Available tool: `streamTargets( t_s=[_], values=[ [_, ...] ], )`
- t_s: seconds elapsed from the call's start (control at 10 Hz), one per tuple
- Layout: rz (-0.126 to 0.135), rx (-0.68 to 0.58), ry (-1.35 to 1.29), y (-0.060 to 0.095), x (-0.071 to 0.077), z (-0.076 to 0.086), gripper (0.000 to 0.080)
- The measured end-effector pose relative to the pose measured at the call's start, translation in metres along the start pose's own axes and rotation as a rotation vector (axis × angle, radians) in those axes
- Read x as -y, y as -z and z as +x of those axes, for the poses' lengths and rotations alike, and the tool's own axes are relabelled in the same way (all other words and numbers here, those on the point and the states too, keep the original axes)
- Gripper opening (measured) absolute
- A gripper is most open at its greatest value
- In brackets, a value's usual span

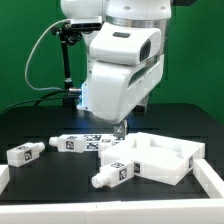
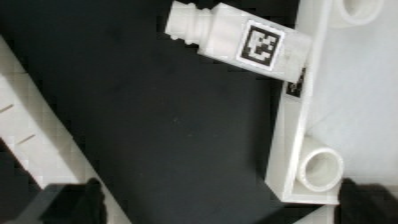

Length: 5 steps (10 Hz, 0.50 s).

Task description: Assemble one leg

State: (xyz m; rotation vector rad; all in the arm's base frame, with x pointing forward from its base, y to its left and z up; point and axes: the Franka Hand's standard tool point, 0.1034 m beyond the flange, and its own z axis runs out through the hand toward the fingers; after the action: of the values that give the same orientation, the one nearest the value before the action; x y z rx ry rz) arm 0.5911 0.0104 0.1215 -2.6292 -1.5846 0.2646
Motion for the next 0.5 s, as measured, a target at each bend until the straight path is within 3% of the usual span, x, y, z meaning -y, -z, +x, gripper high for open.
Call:
streamTargets(
  t_s=[0.5],
  values=[
    [0.011, 0.006, 0.013, -0.0002, 0.0008, -0.0006, 0.0649]
  ],
)
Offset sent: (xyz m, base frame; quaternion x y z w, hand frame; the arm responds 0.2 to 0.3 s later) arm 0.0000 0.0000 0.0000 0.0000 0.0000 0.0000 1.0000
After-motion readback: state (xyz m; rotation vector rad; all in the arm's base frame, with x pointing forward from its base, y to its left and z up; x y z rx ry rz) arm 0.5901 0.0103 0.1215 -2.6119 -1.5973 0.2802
